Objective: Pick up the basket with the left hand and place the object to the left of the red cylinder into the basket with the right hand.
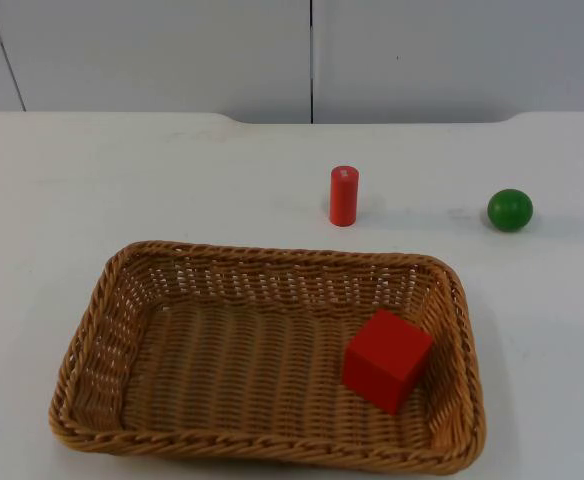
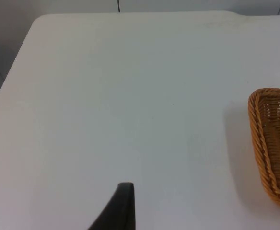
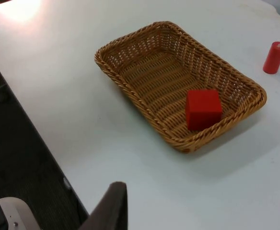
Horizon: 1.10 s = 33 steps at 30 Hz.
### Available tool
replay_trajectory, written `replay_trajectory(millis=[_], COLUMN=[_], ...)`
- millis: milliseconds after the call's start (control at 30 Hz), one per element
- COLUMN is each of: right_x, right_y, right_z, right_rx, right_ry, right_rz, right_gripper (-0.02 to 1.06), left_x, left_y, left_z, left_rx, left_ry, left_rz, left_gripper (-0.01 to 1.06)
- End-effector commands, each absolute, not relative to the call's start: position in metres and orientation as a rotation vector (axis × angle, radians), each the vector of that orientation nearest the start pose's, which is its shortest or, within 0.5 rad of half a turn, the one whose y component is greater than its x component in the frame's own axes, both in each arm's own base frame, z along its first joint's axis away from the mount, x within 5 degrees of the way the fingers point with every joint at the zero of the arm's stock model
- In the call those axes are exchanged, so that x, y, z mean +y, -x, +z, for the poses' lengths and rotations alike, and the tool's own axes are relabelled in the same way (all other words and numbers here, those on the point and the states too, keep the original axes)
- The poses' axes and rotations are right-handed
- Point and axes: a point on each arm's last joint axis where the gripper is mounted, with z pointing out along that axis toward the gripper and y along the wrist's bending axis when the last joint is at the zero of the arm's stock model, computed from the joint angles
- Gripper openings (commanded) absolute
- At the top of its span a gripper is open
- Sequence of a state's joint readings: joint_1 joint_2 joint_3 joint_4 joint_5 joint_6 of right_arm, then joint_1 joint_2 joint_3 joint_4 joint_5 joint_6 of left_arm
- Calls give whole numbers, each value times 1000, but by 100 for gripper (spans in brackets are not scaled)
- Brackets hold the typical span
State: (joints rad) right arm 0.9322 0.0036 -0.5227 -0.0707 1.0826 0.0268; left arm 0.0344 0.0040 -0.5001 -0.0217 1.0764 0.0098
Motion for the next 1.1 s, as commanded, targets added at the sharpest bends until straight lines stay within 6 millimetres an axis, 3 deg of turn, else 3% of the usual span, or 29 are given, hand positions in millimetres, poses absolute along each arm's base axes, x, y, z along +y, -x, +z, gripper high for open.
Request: replay_trajectory(millis=[0, 267, 1067], right_x=[-9, -9, -7], right_y=[0, 1, 6], right_z=[280, 280, 280], right_rx=[1872, 1898, 2036], right_ry=[913, 842, 175], right_rz=[511, 466, 55], right_gripper=[105, 105, 105], left_x=[-2, -2, -1], left_y=[5, 5, 5], left_z=[275, 275, 275], left_rx=[2063, 2063, 2063], left_ry=[28, 28, 28], left_rz=[6, 6, 9], left_gripper=[105, 105, 105])
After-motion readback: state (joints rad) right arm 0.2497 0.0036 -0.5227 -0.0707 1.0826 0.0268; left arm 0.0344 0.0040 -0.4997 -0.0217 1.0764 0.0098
